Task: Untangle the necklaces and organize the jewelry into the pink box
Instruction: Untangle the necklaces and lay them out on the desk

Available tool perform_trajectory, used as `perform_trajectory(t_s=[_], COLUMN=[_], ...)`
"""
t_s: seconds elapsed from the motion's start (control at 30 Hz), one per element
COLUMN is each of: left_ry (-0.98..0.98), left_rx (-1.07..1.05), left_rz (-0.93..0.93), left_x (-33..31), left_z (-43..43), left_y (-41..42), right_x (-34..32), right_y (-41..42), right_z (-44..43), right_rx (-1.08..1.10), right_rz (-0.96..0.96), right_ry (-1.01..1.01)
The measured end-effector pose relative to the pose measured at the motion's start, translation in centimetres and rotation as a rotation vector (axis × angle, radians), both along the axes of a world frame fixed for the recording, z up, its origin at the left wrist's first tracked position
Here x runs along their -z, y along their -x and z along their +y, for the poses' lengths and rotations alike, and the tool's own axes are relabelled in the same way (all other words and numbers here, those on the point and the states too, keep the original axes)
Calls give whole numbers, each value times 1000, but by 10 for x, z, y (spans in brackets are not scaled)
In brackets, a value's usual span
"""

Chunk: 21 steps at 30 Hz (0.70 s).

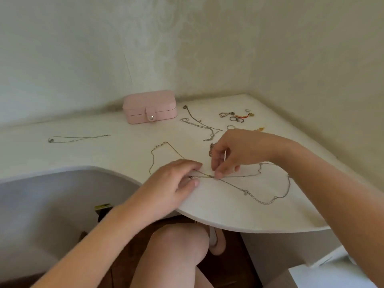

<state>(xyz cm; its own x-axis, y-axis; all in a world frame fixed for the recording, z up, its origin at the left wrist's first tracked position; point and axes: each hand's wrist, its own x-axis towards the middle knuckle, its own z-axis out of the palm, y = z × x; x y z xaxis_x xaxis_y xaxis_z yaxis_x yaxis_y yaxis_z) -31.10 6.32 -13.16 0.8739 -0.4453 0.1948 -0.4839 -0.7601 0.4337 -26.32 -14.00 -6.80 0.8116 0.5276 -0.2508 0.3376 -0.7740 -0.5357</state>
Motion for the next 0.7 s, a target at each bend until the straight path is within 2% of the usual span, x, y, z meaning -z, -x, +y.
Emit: perform_trajectory(t_s=[0.1,0.17,0.33,0.47,0.7], left_ry=[-7,-82,-226,-259,-213], left_rx=[-10,5,-28,-47,-48], left_rz=[-28,-53,-18,-3,34], left_x=[19,23,20,18,21], left_z=[-9,-10,-14,-15,-14], left_y=[11,13,20,22,19], right_x=[9,12,21,27,29], right_y=[-11,-14,-18,-18,-20], right_z=[10,10,7,2,-2], right_rx=[-63,-79,-85,-96,-130], right_rz=[79,112,74,62,164], right_ry=[0,-9,-69,-160,-259])
